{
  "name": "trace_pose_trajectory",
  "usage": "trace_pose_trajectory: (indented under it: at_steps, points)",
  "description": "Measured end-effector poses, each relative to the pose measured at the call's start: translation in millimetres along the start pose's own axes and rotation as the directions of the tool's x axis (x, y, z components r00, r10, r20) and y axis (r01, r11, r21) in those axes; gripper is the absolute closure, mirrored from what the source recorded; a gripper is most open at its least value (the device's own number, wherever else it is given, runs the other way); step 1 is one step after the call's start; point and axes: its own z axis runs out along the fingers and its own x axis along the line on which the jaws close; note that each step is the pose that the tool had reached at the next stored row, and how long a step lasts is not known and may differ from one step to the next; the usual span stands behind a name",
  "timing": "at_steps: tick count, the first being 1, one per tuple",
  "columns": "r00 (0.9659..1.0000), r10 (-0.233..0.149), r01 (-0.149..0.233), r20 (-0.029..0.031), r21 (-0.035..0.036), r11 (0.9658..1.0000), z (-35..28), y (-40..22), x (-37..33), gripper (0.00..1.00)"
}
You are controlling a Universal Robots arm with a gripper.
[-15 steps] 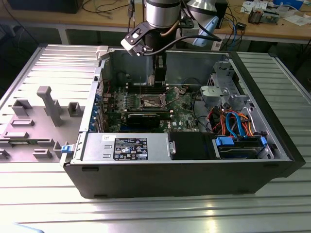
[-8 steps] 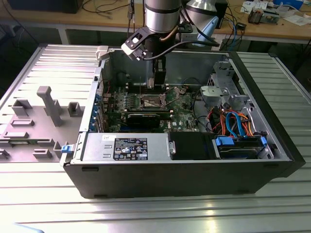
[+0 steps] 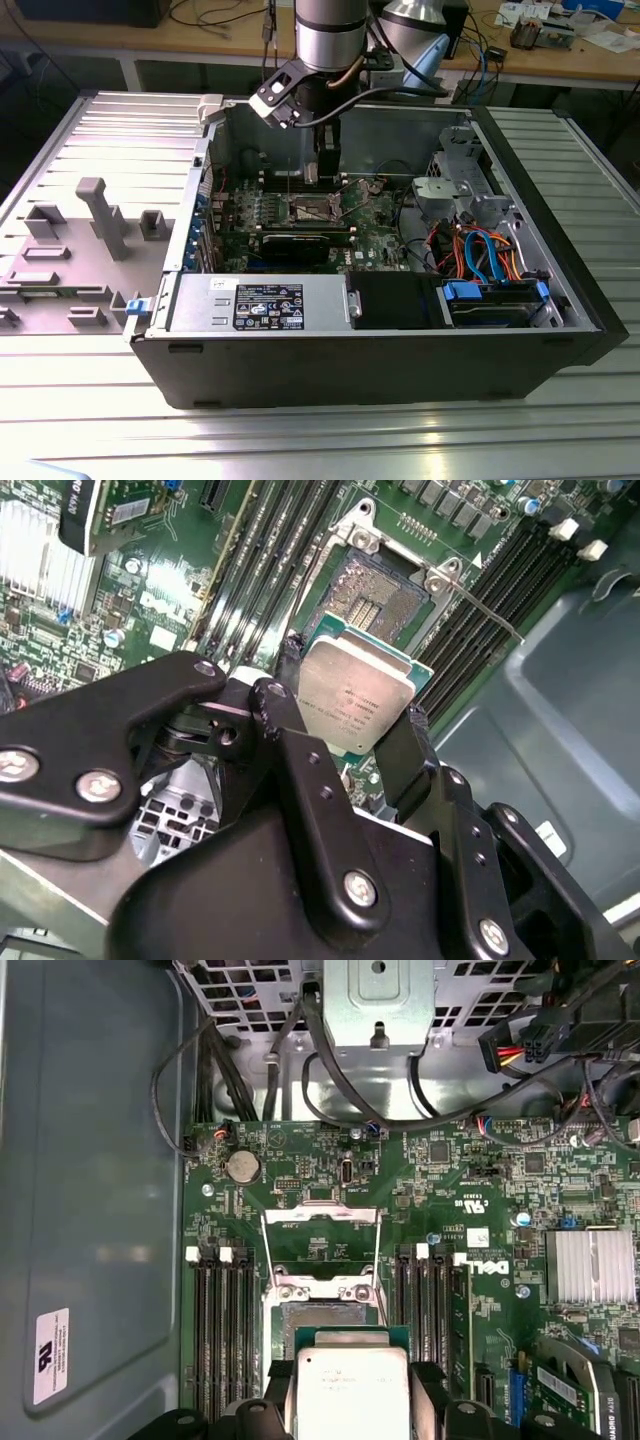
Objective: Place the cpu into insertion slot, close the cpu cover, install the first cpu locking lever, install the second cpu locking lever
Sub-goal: 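Place the cpu into insertion slot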
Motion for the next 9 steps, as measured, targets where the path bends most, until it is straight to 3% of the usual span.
trace_pose_trajectory:
  at_steps: [4, 5, 7, 9]
  points:
    - [1.0, 0.0, 0.0, 0.0002, -0.001, 1.0, 4.2, -0.3, 0.3, 0.45]
    - [1.0, 0.0, 0.0, 0.0002, -0.004, 1.0, 4.7, -0.4, 0.3, 0.45]
    - [1.0, 0.0, 0.0, 0.0002, -0.013, 0.9999, 5.5, -0.7, 0.2, 0.45]
    - [1.0, 0.0, 0.0, -0.0001, -0.0277, 0.9996, 6.2, -1.8, 0.3, 0.45]
